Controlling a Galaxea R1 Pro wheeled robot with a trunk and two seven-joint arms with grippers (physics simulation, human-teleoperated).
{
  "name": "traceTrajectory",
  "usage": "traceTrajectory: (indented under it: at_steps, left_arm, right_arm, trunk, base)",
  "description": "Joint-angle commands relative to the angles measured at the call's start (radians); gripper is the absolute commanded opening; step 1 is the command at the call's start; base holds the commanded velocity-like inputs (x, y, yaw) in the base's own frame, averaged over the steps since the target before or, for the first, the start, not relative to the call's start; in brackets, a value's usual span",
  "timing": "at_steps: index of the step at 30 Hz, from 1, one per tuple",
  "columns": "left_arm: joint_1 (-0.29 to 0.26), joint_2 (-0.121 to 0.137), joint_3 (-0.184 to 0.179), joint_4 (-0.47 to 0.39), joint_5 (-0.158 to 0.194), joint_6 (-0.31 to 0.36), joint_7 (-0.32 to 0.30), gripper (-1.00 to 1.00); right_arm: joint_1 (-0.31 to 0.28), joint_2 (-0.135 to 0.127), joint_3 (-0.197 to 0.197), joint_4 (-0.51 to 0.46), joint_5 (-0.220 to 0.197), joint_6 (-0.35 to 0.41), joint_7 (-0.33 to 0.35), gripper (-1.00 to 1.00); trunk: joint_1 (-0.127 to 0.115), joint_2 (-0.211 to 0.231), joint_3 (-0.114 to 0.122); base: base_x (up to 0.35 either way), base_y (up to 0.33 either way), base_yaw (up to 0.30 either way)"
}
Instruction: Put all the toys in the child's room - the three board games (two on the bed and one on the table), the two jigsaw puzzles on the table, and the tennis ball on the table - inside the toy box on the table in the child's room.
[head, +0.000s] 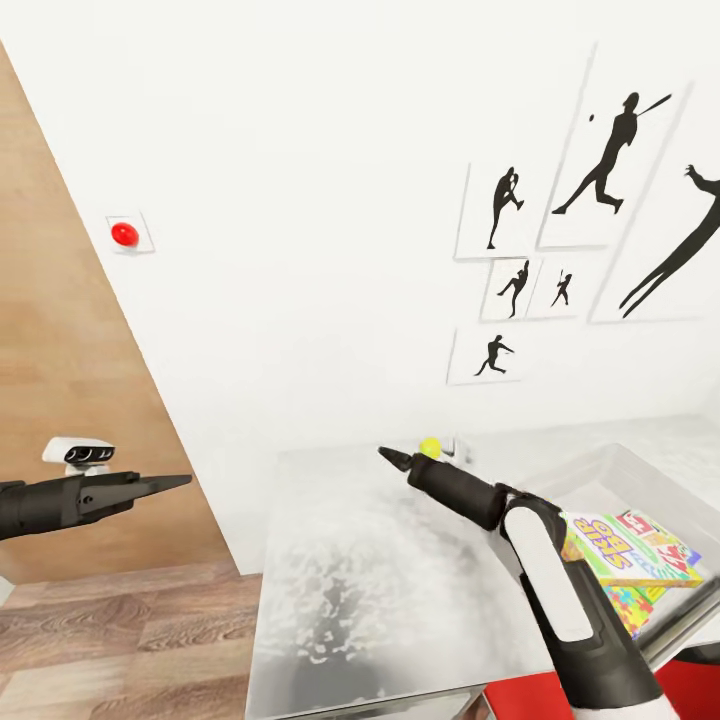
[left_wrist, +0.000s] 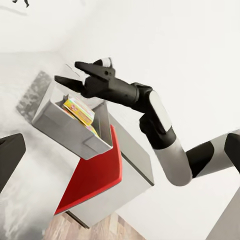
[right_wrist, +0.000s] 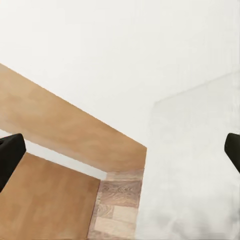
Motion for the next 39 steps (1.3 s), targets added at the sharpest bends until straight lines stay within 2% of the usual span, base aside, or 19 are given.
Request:
traceTrajectory:
  at_steps: [1,2,6,7,8,10,13,14,17,20,23,29,35,39]
  left_arm:
    - [-0.001,0.001,0.000,0.000,0.000,0.011,-0.004,1.00]
    - [-0.001,0.001,0.000,0.000,0.000,0.011,-0.004,1.00]
    - [-0.001,0.001,0.000,0.000,0.000,0.011,-0.004,1.00]
    - [-0.001,0.001,0.000,0.000,0.000,0.011,-0.004,1.00]
    - [-0.001,0.001,0.000,0.000,0.000,0.011,-0.004,1.00]
    - [-0.001,0.001,0.000,0.000,0.000,0.011,-0.004,1.00]
    - [-0.001,0.002,0.001,0.009,0.001,0.010,-0.004,1.00]
    - [-0.001,0.002,0.001,0.014,0.000,0.010,-0.004,1.00]
    - [-0.001,0.003,0.002,0.028,-0.001,0.010,-0.004,1.00]
    - [-0.001,0.003,0.002,0.032,-0.001,0.010,-0.004,1.00]
    - [-0.001,0.002,0.002,0.033,0.001,0.010,-0.004,1.00]
    - [-0.001,0.002,0.001,0.032,0.009,0.012,-0.004,1.00]
    - [-0.001,0.001,-0.007,0.006,0.021,0.014,-0.004,1.00]
    - [-0.001,-0.001,-0.018,-0.007,0.048,0.014,-0.004,1.00]
  right_arm:
    - [-0.041,0.026,0.001,0.004,0.001,0.047,-0.078,1.00]
    - [-0.061,0.039,0.001,0.007,0.002,0.069,-0.116,1.00]
    - [-0.250,0.148,0.002,0.096,0.004,0.213,-0.438,1.00]
    - [-0.273,0.157,0.002,0.114,0.004,0.225,-0.477,1.00]
    - [-0.317,0.172,0.002,0.151,0.004,0.244,-0.550,1.00]
    - [-0.381,0.185,0.002,0.213,0.002,0.262,-0.637,1.00]
    - [-0.466,0.189,0.001,0.331,0.000,0.274,-0.718,1.00]
    - [-0.480,0.189,0.000,0.362,0.001,0.274,-0.726,1.00]
    - [-0.542,0.179,-0.009,0.509,0.003,0.275,-0.747,1.00]
    - [-0.571,0.158,-0.012,0.573,0.005,0.274,-0.749,1.00]
    - [-0.581,0.133,-0.013,0.592,0.007,0.272,-0.749,1.00]
    - [-0.587,0.104,-0.013,0.600,0.011,0.269,-0.749,1.00]
    - [-0.588,0.018,-0.013,0.605,0.006,0.246,-0.745,1.00]
    - [-0.588,-0.002,-0.013,0.605,0.009,0.234,-0.741,1.00]
  trunk:
    - [0.001,-0.002,-0.002]
    - [0.001,-0.002,-0.002]
    - [0.001,-0.002,-0.002]
    - [0.001,-0.002,-0.002]
    - [0.001,-0.002,-0.002]
    - [0.001,-0.002,-0.002]
    - [0.001,-0.002,-0.002]
    - [0.001,-0.002,-0.002]
    - [0.001,-0.002,-0.002]
    - [0.001,-0.002,-0.002]
    - [0.001,-0.002,-0.002]
    - [0.001,-0.002,-0.002]
    - [0.001,-0.002,-0.002]
    - [0.001,-0.002,-0.002]
  base:
    - [0.000,0.000,0.000]
    - [0.000,0.000,0.000]
    - [0.000,0.000,0.000]
    - [0.000,0.000,0.000]
    - [0.000,0.000,0.000]
    - [0.000,0.000,0.000]
    - [0.000,0.000,0.000]
    - [0.000,0.000,0.000]
    - [0.000,0.000,0.000]
    - [0.000,0.000,0.000]
    - [0.000,0.000,0.000]
    - [0.000,0.000,0.000]
    - [0.000,0.000,0.000]
    - [0.000,0.000,0.000]
